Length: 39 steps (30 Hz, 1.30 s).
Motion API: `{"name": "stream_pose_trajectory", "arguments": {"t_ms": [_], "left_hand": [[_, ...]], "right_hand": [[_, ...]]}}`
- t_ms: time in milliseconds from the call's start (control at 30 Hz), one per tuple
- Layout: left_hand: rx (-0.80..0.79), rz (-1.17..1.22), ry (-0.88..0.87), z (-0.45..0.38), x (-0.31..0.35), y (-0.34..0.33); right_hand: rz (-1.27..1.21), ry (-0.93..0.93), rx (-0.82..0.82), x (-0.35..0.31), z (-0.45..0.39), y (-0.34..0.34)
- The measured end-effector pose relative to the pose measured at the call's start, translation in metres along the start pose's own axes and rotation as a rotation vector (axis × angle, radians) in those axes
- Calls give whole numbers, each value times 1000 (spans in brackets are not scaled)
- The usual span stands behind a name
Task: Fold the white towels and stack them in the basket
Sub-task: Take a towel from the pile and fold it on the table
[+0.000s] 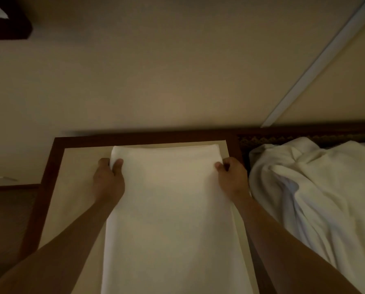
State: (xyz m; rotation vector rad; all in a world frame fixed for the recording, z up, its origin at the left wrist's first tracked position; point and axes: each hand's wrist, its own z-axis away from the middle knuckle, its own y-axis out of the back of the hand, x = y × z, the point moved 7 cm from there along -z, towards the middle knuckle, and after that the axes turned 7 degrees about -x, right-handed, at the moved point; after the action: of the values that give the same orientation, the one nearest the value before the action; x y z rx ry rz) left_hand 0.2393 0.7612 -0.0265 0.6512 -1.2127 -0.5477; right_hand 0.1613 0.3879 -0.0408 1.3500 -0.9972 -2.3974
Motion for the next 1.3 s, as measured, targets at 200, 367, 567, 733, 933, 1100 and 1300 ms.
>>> {"name": "stream_pose_trajectory", "arguments": {"t_ms": [200, 367, 567, 733, 933, 1100, 1300], "left_hand": [[71, -51, -62, -5, -6, -2], [90, -45, -72, -3, -7, 1], [-208, -605, -331, 11, -1, -40], [-236, -664, -299, -16, -4, -43], [-228, -679, -227, -66, 7, -48], [-198, -743, -234, -107, 33, -45], [-247, -741, -105, -139, 41, -50]], "right_hand": [[283, 124, 203, -13, 5, -13], [379, 93, 283, -20, 12, -14], [702, 210, -118, -7, 5, -38], [686, 142, -94, -12, -12, -39], [663, 153, -107, -41, -58, -42], [702, 164, -97, -67, -105, -39], [489, 117, -12, -75, -125, -33]]}}
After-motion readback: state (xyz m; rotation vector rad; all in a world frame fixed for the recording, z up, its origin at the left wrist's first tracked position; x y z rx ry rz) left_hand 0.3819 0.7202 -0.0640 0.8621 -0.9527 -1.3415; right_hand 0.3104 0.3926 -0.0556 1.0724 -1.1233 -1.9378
